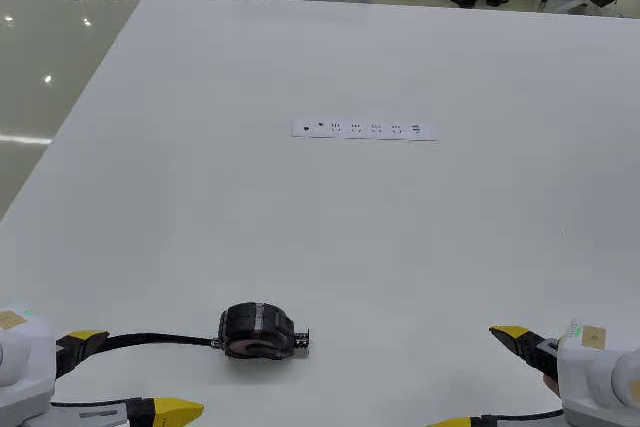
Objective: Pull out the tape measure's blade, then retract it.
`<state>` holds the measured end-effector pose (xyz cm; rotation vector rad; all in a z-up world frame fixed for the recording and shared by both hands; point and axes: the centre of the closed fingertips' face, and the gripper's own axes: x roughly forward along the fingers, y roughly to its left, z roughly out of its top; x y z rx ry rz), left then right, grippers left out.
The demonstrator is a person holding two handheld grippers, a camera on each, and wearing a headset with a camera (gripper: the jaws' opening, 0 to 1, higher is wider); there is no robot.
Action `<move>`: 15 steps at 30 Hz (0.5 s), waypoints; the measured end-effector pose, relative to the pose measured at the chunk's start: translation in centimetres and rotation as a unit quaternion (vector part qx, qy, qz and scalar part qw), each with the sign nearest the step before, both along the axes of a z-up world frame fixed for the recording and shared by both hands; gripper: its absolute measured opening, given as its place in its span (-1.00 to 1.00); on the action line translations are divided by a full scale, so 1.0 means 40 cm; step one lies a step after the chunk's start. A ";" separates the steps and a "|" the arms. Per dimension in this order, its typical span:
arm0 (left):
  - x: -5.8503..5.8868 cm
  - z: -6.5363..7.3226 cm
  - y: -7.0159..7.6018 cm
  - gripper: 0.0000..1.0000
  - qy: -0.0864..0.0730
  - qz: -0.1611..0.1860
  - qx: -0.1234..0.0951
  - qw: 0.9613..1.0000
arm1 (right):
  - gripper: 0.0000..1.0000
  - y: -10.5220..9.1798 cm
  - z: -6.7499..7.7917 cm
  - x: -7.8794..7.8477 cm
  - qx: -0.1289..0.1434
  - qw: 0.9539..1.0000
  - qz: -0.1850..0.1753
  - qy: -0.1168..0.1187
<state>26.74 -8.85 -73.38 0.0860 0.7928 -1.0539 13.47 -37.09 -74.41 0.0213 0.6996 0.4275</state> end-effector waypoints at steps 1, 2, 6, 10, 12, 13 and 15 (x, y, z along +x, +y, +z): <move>-0.001 0.000 0.000 0.98 0.000 -0.001 0.000 1.000 | 1.00 0.000 0.000 0.000 0.000 1.000 0.000 0.000; -0.002 -0.001 -0.001 0.98 0.001 -0.001 0.000 1.000 | 1.00 0.000 0.000 -0.001 0.002 1.000 -0.001 0.000; -0.003 -0.001 -0.001 0.98 0.001 -0.001 0.000 1.000 | 1.00 0.000 -0.001 -0.002 0.002 1.000 -0.001 0.001; -0.004 0.000 -0.002 0.98 0.001 -0.001 0.000 1.000 | 1.00 0.001 0.000 -0.003 0.003 1.000 0.000 0.000; -0.005 -0.001 -0.003 0.98 0.001 -0.001 0.000 1.000 | 1.00 0.000 -0.001 -0.003 0.002 1.000 0.000 0.001; -0.005 -0.001 -0.003 0.98 0.001 -0.002 0.000 1.000 | 1.00 0.000 0.000 -0.003 0.003 1.000 -0.001 0.000; -0.005 -0.001 -0.003 0.98 0.002 0.000 0.000 1.000 | 1.00 0.000 0.000 -0.002 0.003 1.000 -0.001 0.000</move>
